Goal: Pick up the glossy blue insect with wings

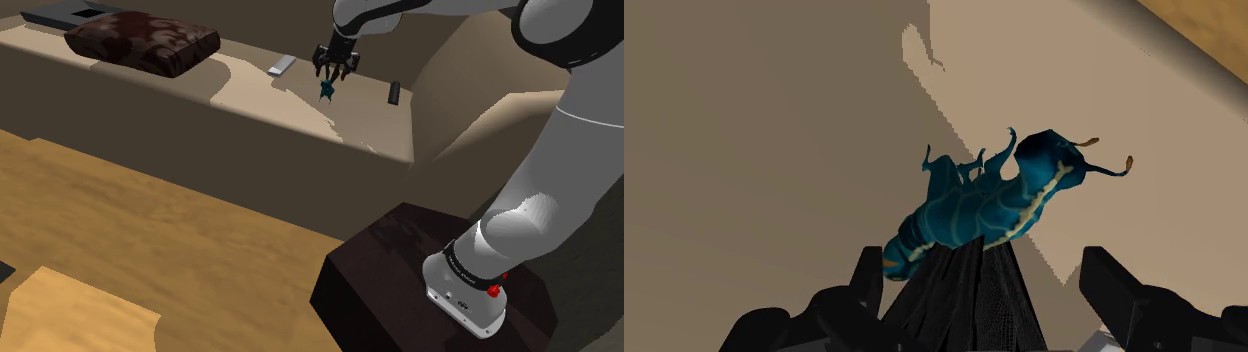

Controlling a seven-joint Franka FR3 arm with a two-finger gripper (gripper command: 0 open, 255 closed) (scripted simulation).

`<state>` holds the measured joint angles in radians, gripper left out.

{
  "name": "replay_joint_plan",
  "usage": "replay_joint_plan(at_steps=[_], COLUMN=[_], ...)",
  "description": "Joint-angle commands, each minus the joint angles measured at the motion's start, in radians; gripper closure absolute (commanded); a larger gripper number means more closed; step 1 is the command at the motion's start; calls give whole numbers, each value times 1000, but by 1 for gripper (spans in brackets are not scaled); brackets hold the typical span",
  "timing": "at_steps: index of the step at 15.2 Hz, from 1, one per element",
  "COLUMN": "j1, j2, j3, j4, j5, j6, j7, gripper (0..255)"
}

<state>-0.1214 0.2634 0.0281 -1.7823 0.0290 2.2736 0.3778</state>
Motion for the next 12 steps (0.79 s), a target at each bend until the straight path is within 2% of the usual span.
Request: replay_joint_plan(at_steps=[1,10,12], j1=[0,1,0], j2=[1,1,-7], j3=[0,0,0], j4=[-4,-4,11], j5=[0,0,0], j6=[5,6,-18], j7=[0,1,1], gripper=[255,255,255])
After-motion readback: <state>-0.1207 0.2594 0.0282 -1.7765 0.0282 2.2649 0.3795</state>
